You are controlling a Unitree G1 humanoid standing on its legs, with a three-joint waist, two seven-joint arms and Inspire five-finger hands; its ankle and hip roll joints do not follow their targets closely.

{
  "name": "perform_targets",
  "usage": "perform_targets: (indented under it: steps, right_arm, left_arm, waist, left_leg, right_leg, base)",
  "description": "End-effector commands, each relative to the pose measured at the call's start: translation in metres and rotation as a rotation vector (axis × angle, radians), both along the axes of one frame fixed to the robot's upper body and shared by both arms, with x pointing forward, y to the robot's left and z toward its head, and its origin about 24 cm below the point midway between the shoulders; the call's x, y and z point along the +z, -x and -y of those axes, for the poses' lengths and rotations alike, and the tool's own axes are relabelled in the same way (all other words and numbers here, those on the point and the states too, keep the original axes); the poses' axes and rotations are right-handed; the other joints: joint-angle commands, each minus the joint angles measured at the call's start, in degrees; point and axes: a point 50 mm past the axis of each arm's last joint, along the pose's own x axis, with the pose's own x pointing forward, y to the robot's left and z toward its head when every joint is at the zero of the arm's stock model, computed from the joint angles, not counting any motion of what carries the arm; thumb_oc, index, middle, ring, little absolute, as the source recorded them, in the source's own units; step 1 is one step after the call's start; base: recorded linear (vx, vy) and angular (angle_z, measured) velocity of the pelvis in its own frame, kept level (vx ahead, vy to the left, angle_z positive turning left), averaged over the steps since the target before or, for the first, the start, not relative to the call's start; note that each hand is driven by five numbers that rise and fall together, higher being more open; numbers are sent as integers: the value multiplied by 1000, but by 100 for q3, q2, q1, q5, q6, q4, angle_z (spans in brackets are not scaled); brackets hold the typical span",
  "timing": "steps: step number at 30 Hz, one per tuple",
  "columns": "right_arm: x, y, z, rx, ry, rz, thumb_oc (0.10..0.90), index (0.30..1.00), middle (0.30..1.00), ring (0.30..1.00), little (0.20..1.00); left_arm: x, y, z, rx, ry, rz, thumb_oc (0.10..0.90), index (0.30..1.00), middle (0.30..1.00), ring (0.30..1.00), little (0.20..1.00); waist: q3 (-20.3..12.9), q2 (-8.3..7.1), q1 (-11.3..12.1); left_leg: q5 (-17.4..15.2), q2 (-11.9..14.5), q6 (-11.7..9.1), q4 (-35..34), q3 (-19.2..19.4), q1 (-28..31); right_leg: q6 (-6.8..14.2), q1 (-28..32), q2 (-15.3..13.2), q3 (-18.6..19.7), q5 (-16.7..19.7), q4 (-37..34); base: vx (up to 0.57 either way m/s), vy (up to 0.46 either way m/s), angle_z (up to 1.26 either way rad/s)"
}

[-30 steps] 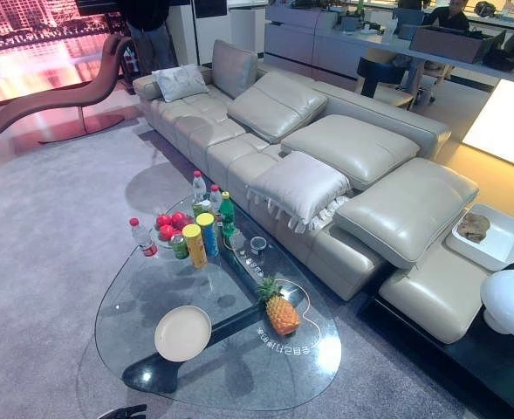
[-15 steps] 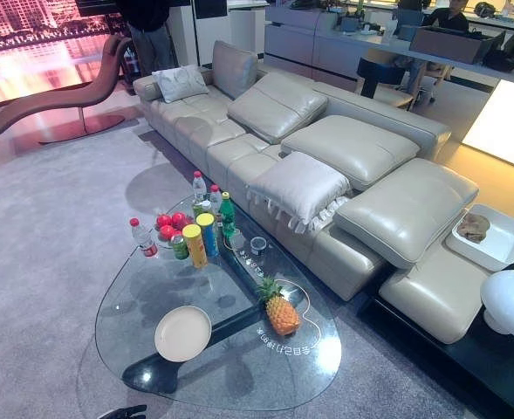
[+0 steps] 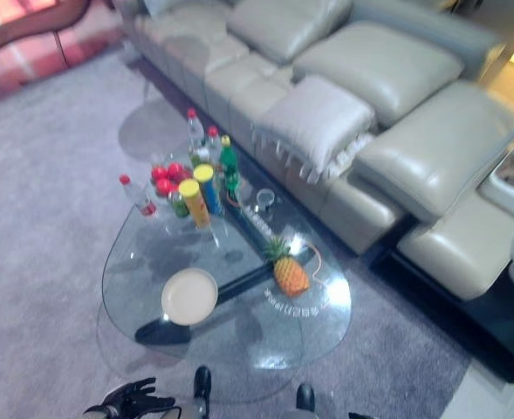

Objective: Pick up the fruit to the plate

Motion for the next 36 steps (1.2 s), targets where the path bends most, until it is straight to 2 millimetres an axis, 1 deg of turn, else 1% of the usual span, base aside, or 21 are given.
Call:
perform_targets:
  steps: [1,2,4,5,6,8,9,11,15,18,21,25,30,36]
  right_arm:
    - [0,-14,-8,6,-27,-8,800,900,900,900,900]
    - [2,-17,-6,5,-22,4,800,900,900,900,900]
    - [12,-38,3,2,-1,72,800,900,900,900,900]
    - [12,-39,3,2,0,76,800,900,900,900,900]
    - [17,-47,8,-1,11,109,800,900,900,900,900]
    - [29,-66,16,-27,22,196,800,900,900,900,900]
    - [35,-77,18,-42,22,248,800,900,900,900,900]
    - [45,-94,19,-58,21,326,800,900,900,900,900]
    - [62,-118,21,-97,22,477,800,900,900,900,900]
    - [73,-132,21,-134,13,575,800,900,900,900,900]
    - [78,-139,20,-150,12,620,800,900,900,900,900]
    - [82,-144,20,-169,10,649,800,900,900,900,900]
    - [87,-150,21,-178,11,679,800,900,900,900,900]
    - [94,-160,16,-157,7,709,800,900,900,900,900]
  left_arm:
    - [3,0,-14,-2,-30,-27,800,900,900,900,900]
    - [4,-4,-15,-1,-21,-13,800,900,900,900,900]
    - [13,-26,-9,-25,76,55,800,900,900,900,900]
    - [14,-28,-9,-28,85,56,800,900,900,900,900]
    - [17,-37,-4,-50,143,71,800,900,900,900,900]
    - [25,-54,2,-63,214,114,800,900,900,900,900]
    - [31,-63,1,-58,225,143,800,900,900,900,900]
    - [42,-79,-5,-13,212,208,800,900,900,900,900]
    - [65,-106,-20,132,147,363,800,900,900,900,900]
    - [80,-120,-29,230,128,464,800,900,900,900,900]
    - [86,-124,-35,304,101,517,800,900,900,900,900]
    - [87,-124,-39,328,38,516,800,900,900,900,900]
    - [87,-123,-45,377,-58,500,800,900,900,900,900]
    - [91,-126,-49,429,-116,509,800,900,900,900,900]
  waist:
    - [707,-325,184]
    - [777,-326,185]
    - [1089,-314,199]
    - [1101,-313,202]
    - [1211,-303,202]
    - [1397,-266,201]
    - [1462,-260,196]
    - [1462,-265,187]
    - [1462,-258,174]
    - [1462,-260,171]
    - [1462,-268,151]
    - [1462,-282,152]
    - [1462,-310,179]
    - [1462,-315,208]
  left_leg:
    - [-448,132,167,-10,230,83]
    - [-434,121,168,-10,218,34]
    - [-327,114,151,-10,193,-222]
    - [-318,116,150,-10,194,-242]
    - [-261,114,151,-10,191,-342]
    - [-166,123,136,29,171,-576]
    - [-145,120,139,99,171,-727]
    - [-164,110,134,381,122,-1166]
    - [-237,76,136,1036,-23,-2016]
    - [-364,-50,180,1550,-142,-2544]
    - [-484,-160,234,1954,-205,-2874]
    - [-602,-241,285,2314,-237,-3150]
    - [-790,-270,353,2730,-258,-3417]
    - [-882,-269,395,3045,-307,-3717]
  right_leg:
    - [46,-724,-502,104,564,13]
    - [43,-779,-498,114,569,32]
    - [36,-1101,-523,149,614,154]
    - [34,-1131,-523,155,610,173]
    - [28,-1290,-527,183,612,277]
    - [30,-1599,-540,232,590,495]
    - [43,-1798,-563,274,579,637]
    - [47,-2236,-573,327,561,883]
    - [27,-2999,-551,463,469,1415]
    - [5,-3460,-517,559,423,1725]
    - [-27,-3756,-468,625,379,1981]
    - [-56,-3988,-447,649,324,2218]
    - [-91,-4247,-413,736,207,2541]
    - [-140,-4530,-344,801,79,2906]
  base:
    - [-105,-6,2]
    - [-135,8,1]
    - [-172,8,1]
    - [-126,-4,-2]
    - [-109,-4,-2]
    - [-148,-6,-2]
    - [-143,-9,-1]
    - [-133,-25,-1]
    - [-104,-33,2]
    - [-78,-29,4]
    - [-55,-1,16]
    - [-31,16,16]
    - [-6,13,2]
    - [-3,14,-2]
